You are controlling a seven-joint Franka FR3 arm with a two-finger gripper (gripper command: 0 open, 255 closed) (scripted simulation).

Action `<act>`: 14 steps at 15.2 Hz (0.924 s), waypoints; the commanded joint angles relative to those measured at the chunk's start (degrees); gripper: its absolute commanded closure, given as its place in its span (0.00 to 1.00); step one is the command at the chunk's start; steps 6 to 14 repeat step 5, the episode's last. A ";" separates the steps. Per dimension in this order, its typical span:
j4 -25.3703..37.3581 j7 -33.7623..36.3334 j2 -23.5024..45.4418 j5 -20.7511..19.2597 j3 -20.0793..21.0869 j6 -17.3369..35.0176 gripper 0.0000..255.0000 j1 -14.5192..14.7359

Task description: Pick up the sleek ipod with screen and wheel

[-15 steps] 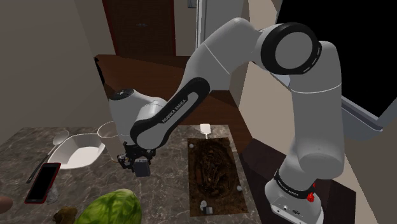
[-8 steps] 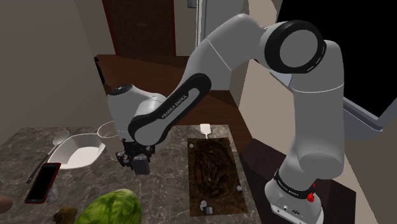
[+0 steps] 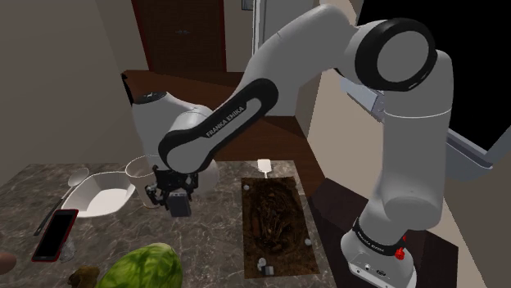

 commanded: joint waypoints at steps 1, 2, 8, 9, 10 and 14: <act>0.45 -0.40 -0.90 0.59 0.26 -1.26 1.00 -0.21; 0.71 -0.58 -1.32 0.87 0.38 -1.89 1.00 -0.31; 1.03 -0.79 -1.80 1.19 0.51 -2.63 1.00 -0.40; 1.03 -0.79 -1.80 1.19 0.51 -2.63 1.00 -0.40; 1.03 -0.79 -1.80 1.19 0.51 -2.63 1.00 -0.40; 1.03 -0.79 -1.80 1.19 0.51 -2.63 1.00 -0.40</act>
